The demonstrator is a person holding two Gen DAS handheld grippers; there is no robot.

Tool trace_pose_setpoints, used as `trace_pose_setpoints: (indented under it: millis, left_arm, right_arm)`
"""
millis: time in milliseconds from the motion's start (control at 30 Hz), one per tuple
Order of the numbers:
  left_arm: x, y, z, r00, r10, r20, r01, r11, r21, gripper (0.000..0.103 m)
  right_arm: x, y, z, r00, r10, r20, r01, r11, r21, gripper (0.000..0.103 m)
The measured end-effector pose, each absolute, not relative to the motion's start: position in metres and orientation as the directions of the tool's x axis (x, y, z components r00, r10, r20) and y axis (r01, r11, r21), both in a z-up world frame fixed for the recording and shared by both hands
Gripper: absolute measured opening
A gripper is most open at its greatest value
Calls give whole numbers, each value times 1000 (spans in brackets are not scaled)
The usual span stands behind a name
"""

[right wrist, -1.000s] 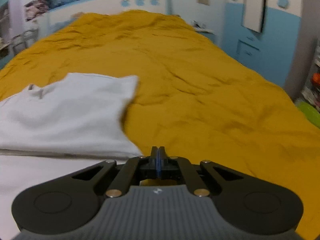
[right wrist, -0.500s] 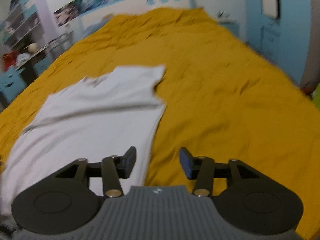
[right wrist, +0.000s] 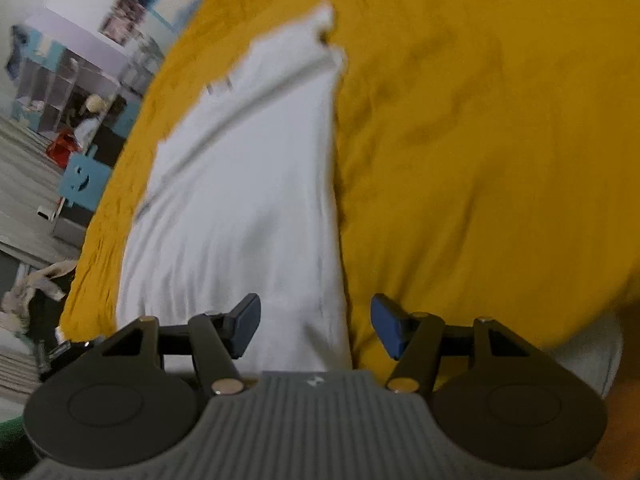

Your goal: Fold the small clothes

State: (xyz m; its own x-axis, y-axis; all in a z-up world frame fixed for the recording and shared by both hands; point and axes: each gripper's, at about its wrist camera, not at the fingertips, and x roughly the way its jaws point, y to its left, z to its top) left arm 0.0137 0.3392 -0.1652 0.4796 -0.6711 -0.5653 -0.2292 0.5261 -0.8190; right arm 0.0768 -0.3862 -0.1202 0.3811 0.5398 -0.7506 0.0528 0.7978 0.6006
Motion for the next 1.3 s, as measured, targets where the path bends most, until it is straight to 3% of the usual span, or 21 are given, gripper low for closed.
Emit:
trace_pose_setpoints:
  millis: [67, 267, 367, 467, 567, 633, 700, 1067, 1300]
  left_arm:
    - [18, 335, -173, 463, -676, -574, -239, 528, -815, 65]
    - [32, 321, -199, 409, -741, -533, -267, 461, -846, 65]
    - [38, 315, -207, 392, -756, -524, -277, 446, -851, 65]
    - [38, 307, -206, 376, -753, -540, -264, 472, -841, 55]
    - [38, 303, -201, 359, -743, -565, -264, 500, -825, 42]
    - [37, 301, -198, 357, -737, -575, -267, 509, -818, 19]
    - [36, 299, -194, 364, -731, -577, -265, 513, -817, 10]
    - [42, 288, -143, 374, -708, -598, -211, 563, -799, 8]
    - [57, 295, -109, 460, -722, -517, -155, 508, -847, 8]
  right_arm:
    - [73, -389, -137, 310, 590, -746, 118, 754, 646, 56]
    - [65, -397, -156, 362, 685, -632, 152, 625, 765, 55]
    - [67, -388, -163, 348, 694, -630, 149, 622, 768, 49]
    - [67, -379, -165, 329, 686, -649, 138, 645, 752, 43]
    - [65, -379, -168, 322, 682, -657, 155, 646, 747, 27]
    - [74, -377, -174, 317, 686, -655, 170, 638, 751, 11]
    - [71, -375, -175, 330, 687, -648, 167, 633, 756, 9]
    - [69, -363, -124, 405, 691, -599, 53, 636, 770, 7]
    - [81, -363, -82, 479, 715, -509, -33, 594, 803, 7]
